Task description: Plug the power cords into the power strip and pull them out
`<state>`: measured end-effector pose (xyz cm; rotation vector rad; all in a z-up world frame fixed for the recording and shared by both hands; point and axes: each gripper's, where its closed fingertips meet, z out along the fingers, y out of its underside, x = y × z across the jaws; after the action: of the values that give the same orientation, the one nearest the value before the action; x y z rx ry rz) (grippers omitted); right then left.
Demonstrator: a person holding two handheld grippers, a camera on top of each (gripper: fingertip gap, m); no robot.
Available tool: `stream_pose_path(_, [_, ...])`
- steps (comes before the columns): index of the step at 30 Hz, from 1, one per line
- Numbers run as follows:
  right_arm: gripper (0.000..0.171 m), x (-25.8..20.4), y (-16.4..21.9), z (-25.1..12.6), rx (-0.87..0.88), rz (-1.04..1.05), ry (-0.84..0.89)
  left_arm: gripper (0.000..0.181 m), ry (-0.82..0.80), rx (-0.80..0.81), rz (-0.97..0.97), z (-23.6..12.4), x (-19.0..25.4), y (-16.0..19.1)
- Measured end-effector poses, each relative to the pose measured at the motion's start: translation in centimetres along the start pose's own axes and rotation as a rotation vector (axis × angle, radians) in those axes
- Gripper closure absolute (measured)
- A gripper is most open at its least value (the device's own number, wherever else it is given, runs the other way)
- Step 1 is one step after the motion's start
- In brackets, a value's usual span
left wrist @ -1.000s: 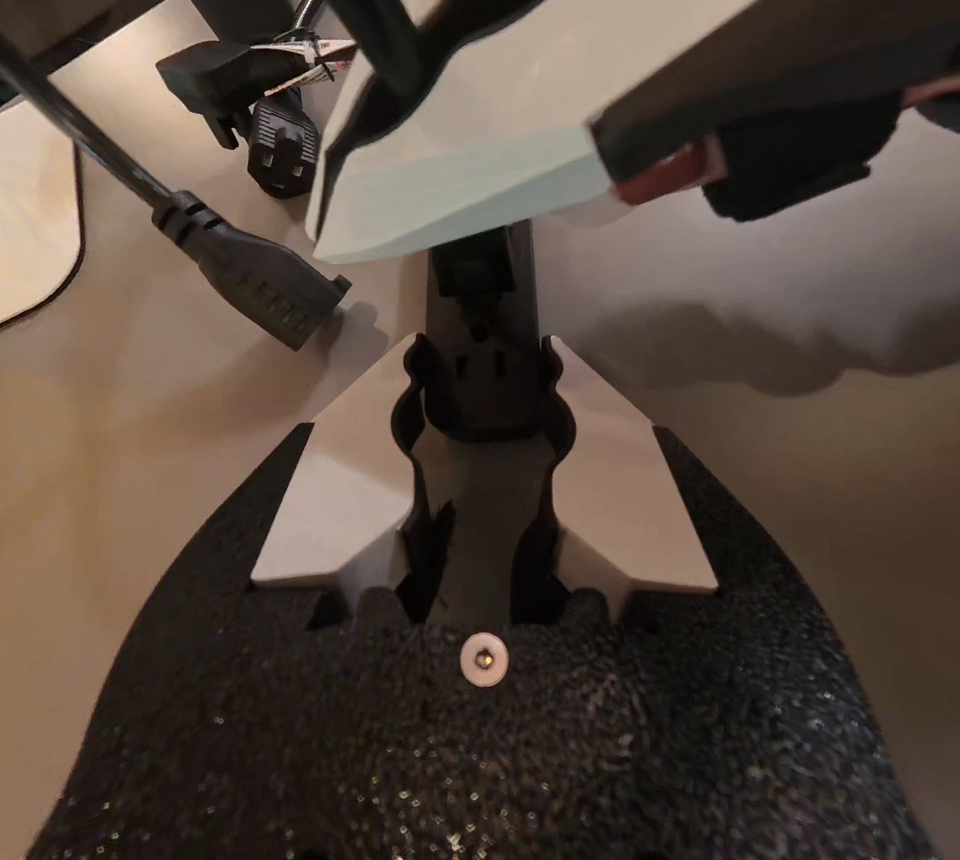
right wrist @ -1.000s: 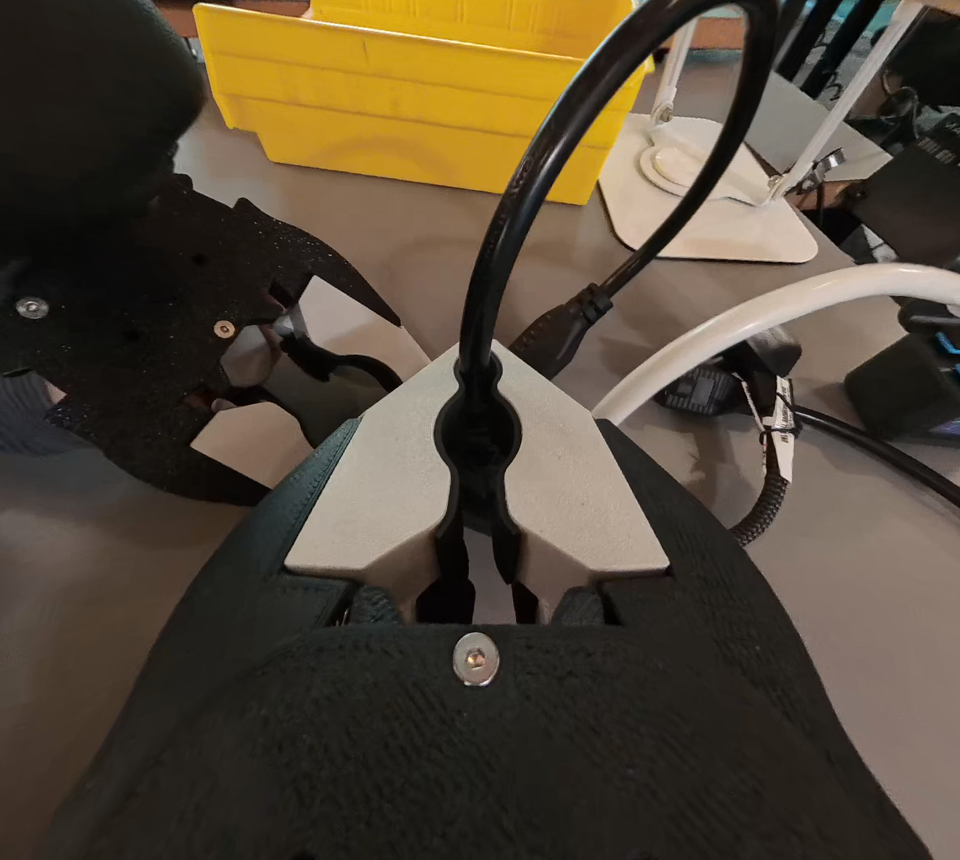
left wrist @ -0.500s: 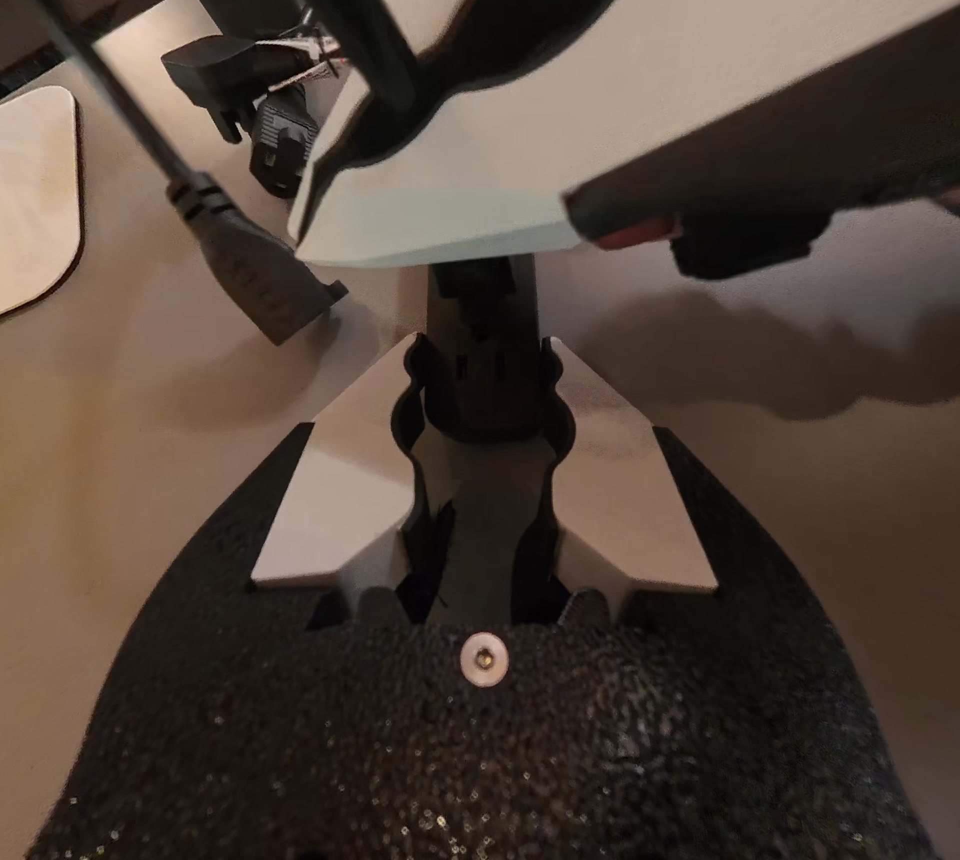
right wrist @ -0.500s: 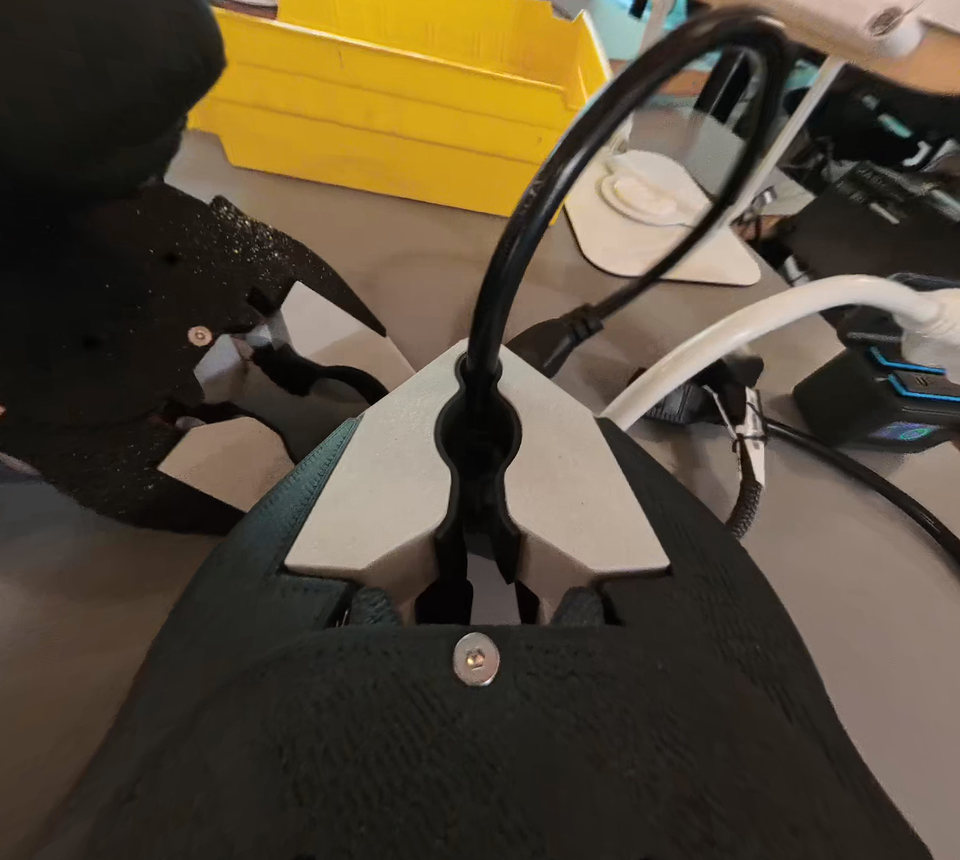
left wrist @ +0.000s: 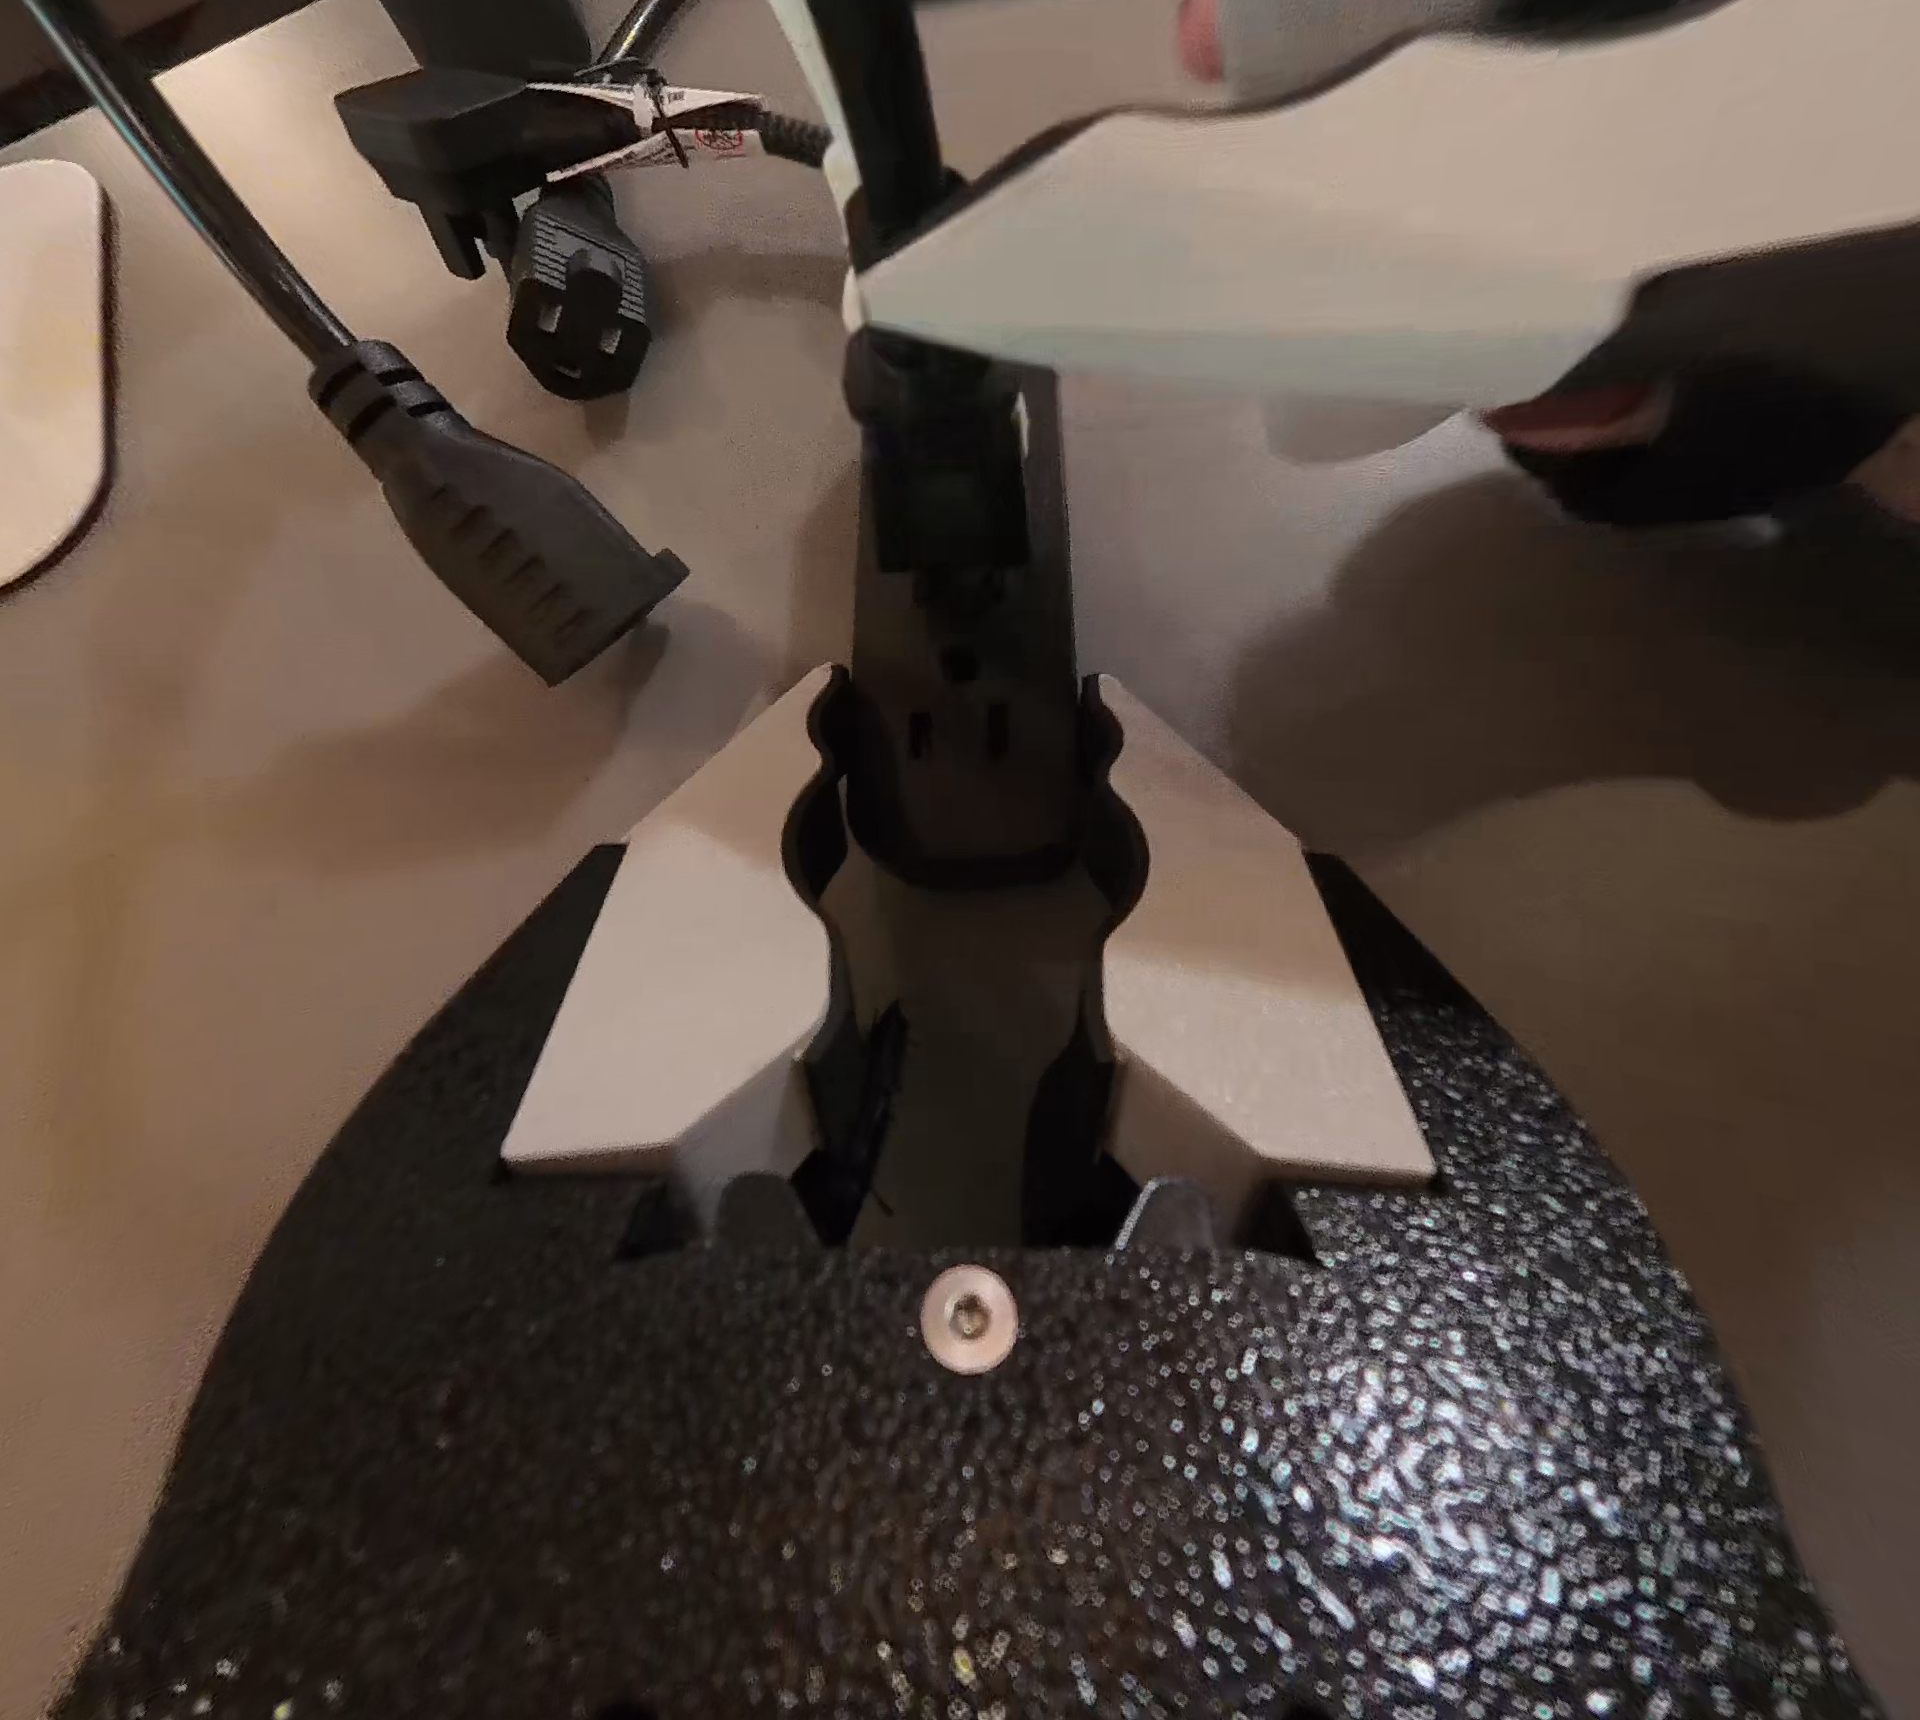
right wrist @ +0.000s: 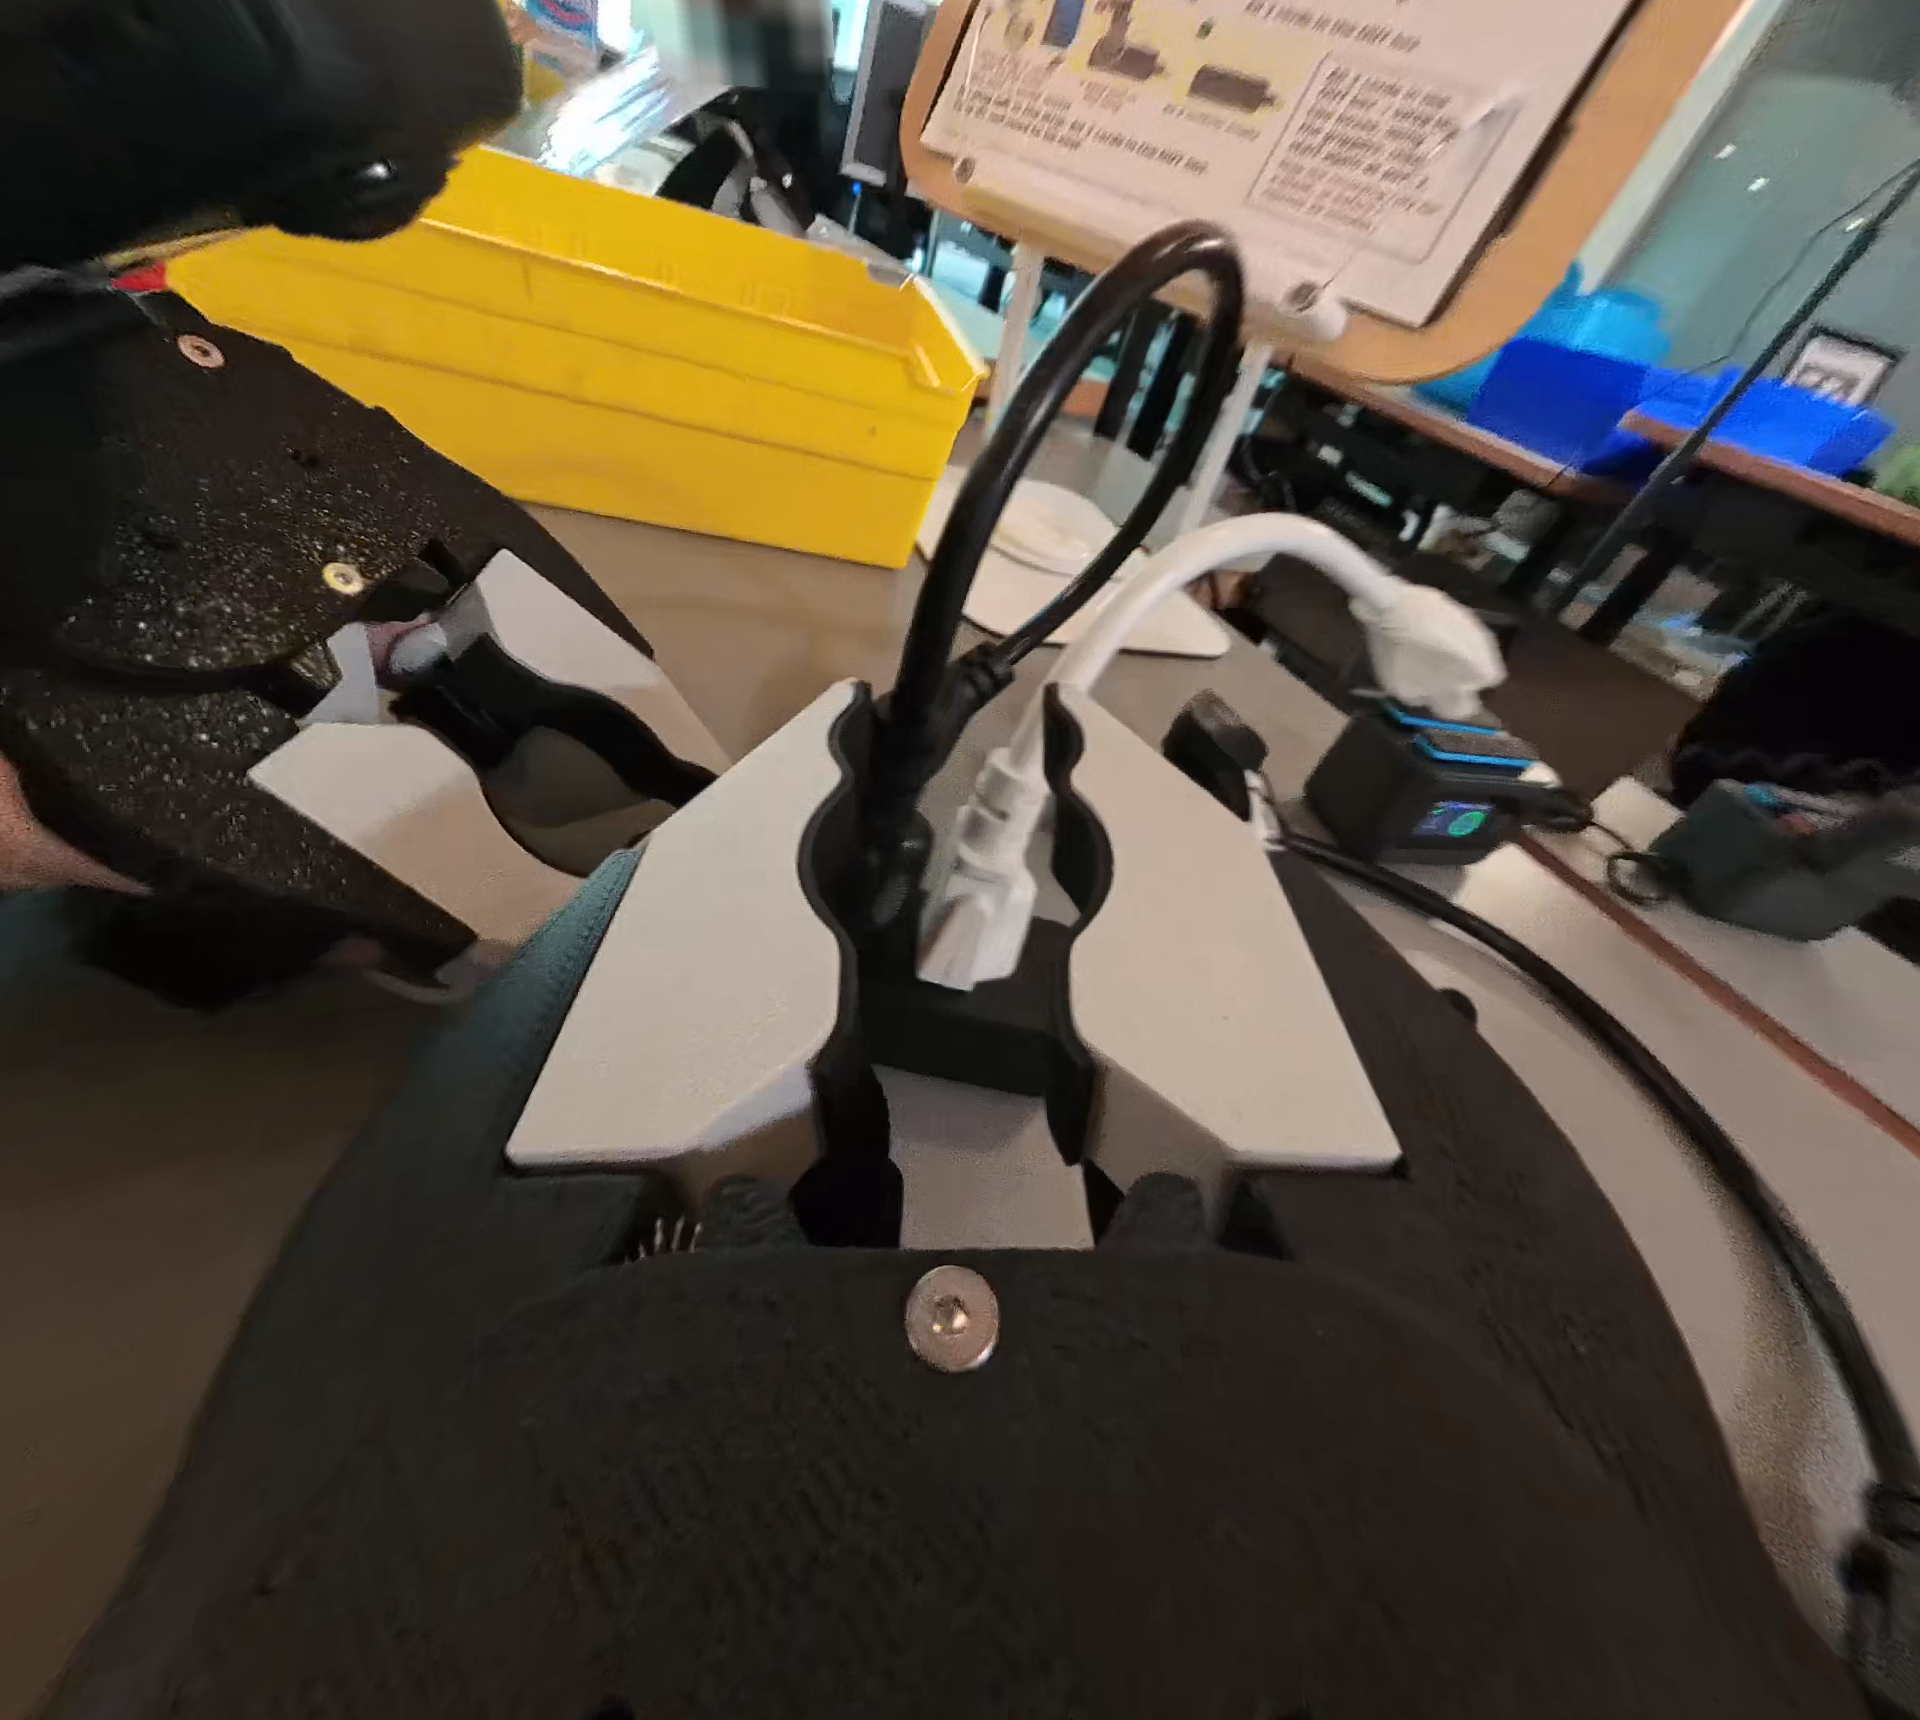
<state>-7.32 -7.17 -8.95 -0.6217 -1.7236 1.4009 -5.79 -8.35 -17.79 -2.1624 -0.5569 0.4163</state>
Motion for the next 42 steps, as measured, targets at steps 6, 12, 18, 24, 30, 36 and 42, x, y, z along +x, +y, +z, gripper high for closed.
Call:
stream_pose_path(6, [0.171, 3.1, -1.5, -3.0, 0.105, -0.114, 0.141, 0.139, 0.002, 0.001, 0.009, 0.0, 0.1, 0.0])
stream_pose_path(12, [0.171, 3.8, -1.4, -3.1, 0.059, -0.188, 0.145, 0.138, 0.002, 0.001, 0.009, 0.0, 0.1, 0.0])
stream_pose_path(18, [0.171, 3.2, -1.4, -3.1, 0.044, -0.295, 0.188, 0.139, 0.001, 0.002, 0.01, 0.1, 0.0, 0.0])
stream_pose_path(24, [0.171, 3.7, -1.9, -3.5, 0.061, -0.518, 0.344, 0.139, 0.001, 0.003, 0.013, 0.0, 0.0, 0.0])
stream_pose_path(30, [0.113, 2.6, -2.9, -3.4, 0.066, -0.855, 0.444, 0.139, 0.0, 0.003, 0.012, 0.1, 0.0, -0.1])
stream_pose_path(36, [0.114, 2.8, -3.1, -3.6, 0.078, -0.84, 0.453, 0.139, -0.001, 0.003, 0.012, 0.1, 0.0, -0.1])
stream_pose_path(42, [0.171, 3.8, -2.9, -4.1, 0.098, -0.626, 0.424, 0.139, -0.002, 0.004, 0.014, 0.1, 0.0, -0.1])
